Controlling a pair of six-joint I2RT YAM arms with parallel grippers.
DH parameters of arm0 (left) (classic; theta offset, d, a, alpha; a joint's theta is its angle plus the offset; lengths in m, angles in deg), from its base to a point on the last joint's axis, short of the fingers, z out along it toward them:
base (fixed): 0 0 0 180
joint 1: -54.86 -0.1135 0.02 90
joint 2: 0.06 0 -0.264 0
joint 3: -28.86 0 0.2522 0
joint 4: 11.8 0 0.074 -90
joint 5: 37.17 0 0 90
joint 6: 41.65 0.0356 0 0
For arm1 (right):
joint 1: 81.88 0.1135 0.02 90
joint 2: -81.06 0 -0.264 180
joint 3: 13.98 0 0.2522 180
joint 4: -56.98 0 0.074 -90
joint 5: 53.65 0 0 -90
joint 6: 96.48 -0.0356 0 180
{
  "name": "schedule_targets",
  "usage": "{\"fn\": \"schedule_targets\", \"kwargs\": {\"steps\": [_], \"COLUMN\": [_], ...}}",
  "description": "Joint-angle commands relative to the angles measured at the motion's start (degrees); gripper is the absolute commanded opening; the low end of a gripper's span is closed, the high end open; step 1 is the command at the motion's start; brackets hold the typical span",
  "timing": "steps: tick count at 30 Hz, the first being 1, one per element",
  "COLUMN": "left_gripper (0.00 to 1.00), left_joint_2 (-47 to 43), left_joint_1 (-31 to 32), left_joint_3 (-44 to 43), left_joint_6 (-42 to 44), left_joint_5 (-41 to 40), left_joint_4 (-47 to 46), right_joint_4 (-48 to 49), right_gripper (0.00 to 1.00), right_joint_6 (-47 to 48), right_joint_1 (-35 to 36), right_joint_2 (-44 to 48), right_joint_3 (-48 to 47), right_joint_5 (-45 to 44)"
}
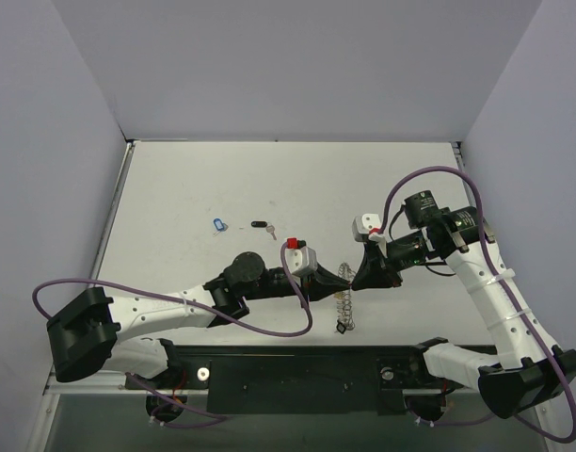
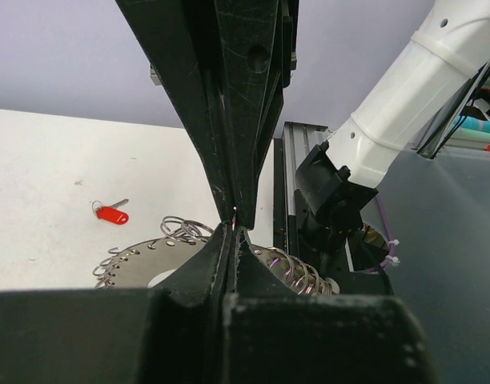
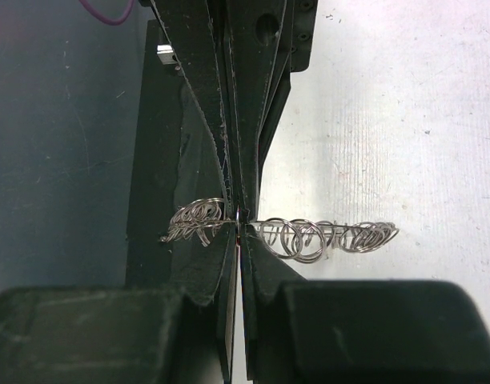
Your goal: Put the keys on the keyring
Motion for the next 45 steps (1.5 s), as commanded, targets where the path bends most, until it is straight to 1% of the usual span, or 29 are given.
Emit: {"fn": "schedule_targets", "kwargs": {"steps": [1,3,4,5,6,7,8,9,10,11,13,14,15,16,17,21,23,24,25,26,27,28,29,31,33,37,40,43,45], "left_gripper": [0.0,0.0,0.0,0.0,0.0,0.0,0.0,0.0,0.0,0.0,0.0,0.0,0.0,0.0,0.0,0.0,0.0,0.0,0.0,0.0,0.0,0.0,0.0,0.0,0.0,0.0,0.0,0.0,0.0], "left_joint_2": [-0.12,-0.65,-1.43,-1.7,-2.75,-3.11,-4.07,-4.95,-5.39,-6.09,-7.15,-7.59,-8.2,-8.73,-9.52,-13.03,-15.23,-16.02,-17.51,-18.13,-19.36,-19.81,-20.77,-21.82,-22.62,-23.41,-22.89,-22.62,-22.53], "left_joint_1": [0.04,0.13,0.13,0.13,0.13,0.13,0.05,0.13,-0.04,-0.13,-0.57,-1.01,-1.27,-1.88,-2.24,-5.22,-7.07,-8.55,-9.53,-11.36,-12.25,-13.91,-15.41,-17.43,-18.93,-20.78,-21.84,-22.81,-22.81], "left_joint_3": [-2.13,-1.0,-0.38,0.93,1.99,2.52,3.22,3.67,4.45,4.9,6.3,7.18,7.53,7.97,8.15,7.54,6.49,5.79,4.91,4.47,3.68,3.32,3.23,3.23,3.75,6.3,7.8,7.36,7.45], "left_joint_6": [0.59,0.86,1.03,1.3,1.56,2.35,2.7,3.14,3.32,3.49,3.41,2.97,2.79,2.18,1.92,0.16,-0.19,-0.28,-0.28,-0.2,-0.02,0.42,0.85,1.82,3.75,5.69,6.05,7.61,8.67], "left_joint_5": [0.94,-0.46,-0.99,-1.61,-1.96,-2.22,-2.4,-2.32,-2.31,-2.31,-1.79,-1.35,-1.09,-0.48,-0.03,3.57,5.76,7.51,9.44,10.07,11.73,12.62,14.45,16.05,17.19,17.37,17.28,17.99,17.55], "left_joint_4": [-2.02,-3.15,-3.68,-4.91,-5.35,-5.62,-5.62,-5.54,-5.71,-6.49,-7.99,-8.78,-9.05,-9.57,-9.58,-6.86,-3.79,-1.51,-0.36,1.83,2.98,5.25,5.97,8.17,10.01,9.41,8.09,10.1,11.33], "right_joint_4": [0.1,0.54,0.45,0.36,0.36,0.45,0.28,0.1,0.1,0.27,2.72,5.61,7.64,10.44,11.17,12.4,15.2,19.74,23.18,28.78,31.19,36.17,38.48,48.66,52.64,51.69,54.93,59.68,60.13], "right_gripper": [0.0,0.0,0.16,0.24,0.38,0.43,0.48,0.49,0.51,0.53,0.54,0.54,0.55,0.55,0.56,0.56,0.56,0.56,0.56,0.56,0.56,0.56,0.56,0.56,0.56,0.53,0.52,0.51,0.5], "right_joint_6": [-0.95,-2.08,-2.44,-2.97,-3.14,-3.67,-4.11,-4.37,-4.72,-4.99,-7.26,-10.41,-12.79,-16.12,-17.02,-19.76,-23.07,-28.84,-32.81,-37.73,-39.86,-44.15,-48.54,-54.17,-59.36,-64.31,-68.18,-74.14,-73.99], "right_joint_1": [0.69,0.6,0.25,-0.19,-1.85,-2.99,-6.14,-7.65,-10.8,-11.96,-18.18,-19.52,-23.71,-25.31,-28.81,-37.96,-41.39,-42.11,-43.07,-43.43,-43.52,-43.52,-43.17,-42.82,-42.47,-42.38,-42.29,-41.59,-40.98], "right_joint_2": [0.81,0.98,1.07,1.68,2.04,3.08,3.62,4.49,5.81,6.69,8.54,9.59,9.86,10.12,10.13,6.0,3.54,2.49,2.3,2.22,2.21,2.13,2.13,0.64,-2.94,-11.65,-13.95,-16.84,-18.95], "right_joint_3": [0.16,0.08,0.08,-0.01,-0.01,0.07,0.08,0.25,0.43,0.86,2.79,3.84,5.94,7.01,8.85,12.28,13.25,14.22,15.01,16.76,17.56,19.57,20.54,23.8,25.39,21.35,21.87,22.84,21.62], "right_joint_5": [2.53,2.36,2.53,2.79,4.01,4.72,6.64,7.53,7.98,7.63,7.1,7.19,7.1,6.84,6.58,-0.7,-5.52,-8.43,-13.85,-15.91,-20.1,-21.36,-23.46,-26.1,-29.63,-32.09,-32.8,-35.34,-35.7]}}
